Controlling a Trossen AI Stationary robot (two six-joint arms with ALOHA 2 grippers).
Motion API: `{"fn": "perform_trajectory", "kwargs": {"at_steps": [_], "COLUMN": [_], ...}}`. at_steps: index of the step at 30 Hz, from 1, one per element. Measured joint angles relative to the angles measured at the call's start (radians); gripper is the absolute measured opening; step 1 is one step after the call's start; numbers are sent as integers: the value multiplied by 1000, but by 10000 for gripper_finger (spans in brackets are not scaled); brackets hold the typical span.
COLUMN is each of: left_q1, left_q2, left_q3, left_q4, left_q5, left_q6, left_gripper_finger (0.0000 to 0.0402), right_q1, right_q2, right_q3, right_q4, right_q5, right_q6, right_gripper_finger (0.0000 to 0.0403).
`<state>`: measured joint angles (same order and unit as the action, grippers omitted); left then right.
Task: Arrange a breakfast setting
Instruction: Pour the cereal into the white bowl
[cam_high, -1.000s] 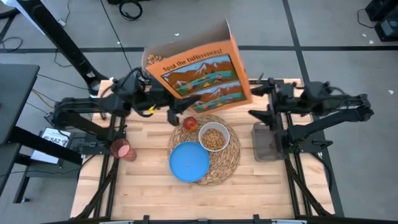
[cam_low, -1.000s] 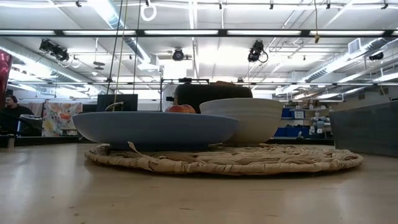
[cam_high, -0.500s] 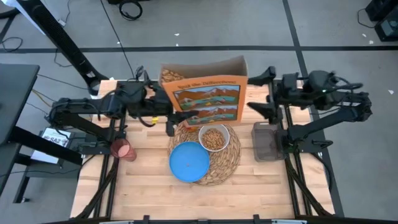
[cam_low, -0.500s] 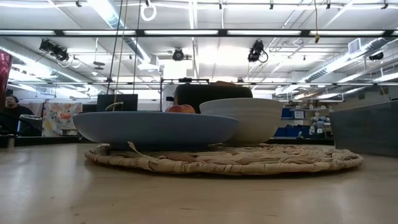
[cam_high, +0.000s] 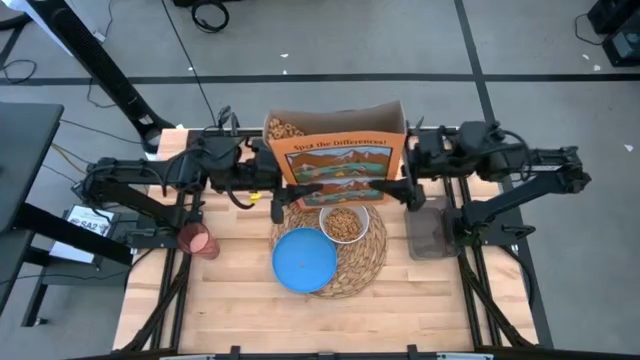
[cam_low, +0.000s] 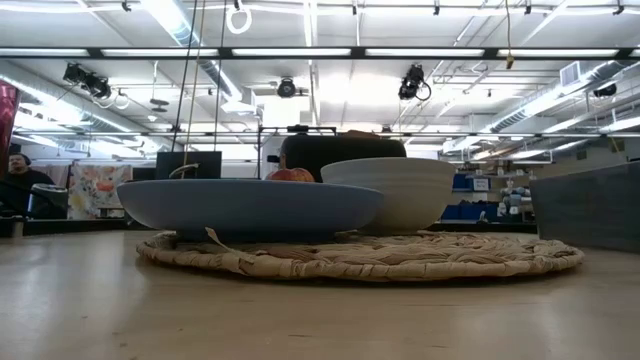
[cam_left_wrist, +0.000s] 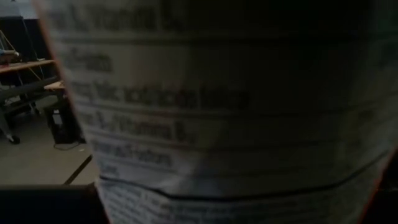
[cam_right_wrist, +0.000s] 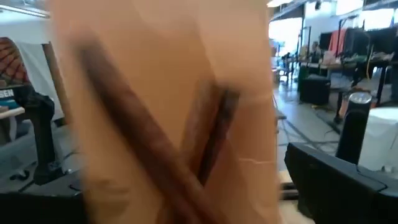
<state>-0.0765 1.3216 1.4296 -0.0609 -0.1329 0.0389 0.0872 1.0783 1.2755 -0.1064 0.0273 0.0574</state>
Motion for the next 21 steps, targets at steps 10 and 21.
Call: {"fn": "perform_trajectory", "kwargs": {"at_steps": [10,21], "left_q1": [0,1], "left_q2": [11,-11], "left_q3": [0,1], "left_q4": [-7,-27], "left_q5": [-3,-18], "left_q6": [-1,-17], "left_gripper_finger": [231,299], "right_q1": [-10,-19], "right_q2": [65,43], "right_q3": [0,-2], "right_q4": [2,-15], "right_q5": [-28,-23], "right_q6": [37,22], "right_gripper_finger": [267,175]}}
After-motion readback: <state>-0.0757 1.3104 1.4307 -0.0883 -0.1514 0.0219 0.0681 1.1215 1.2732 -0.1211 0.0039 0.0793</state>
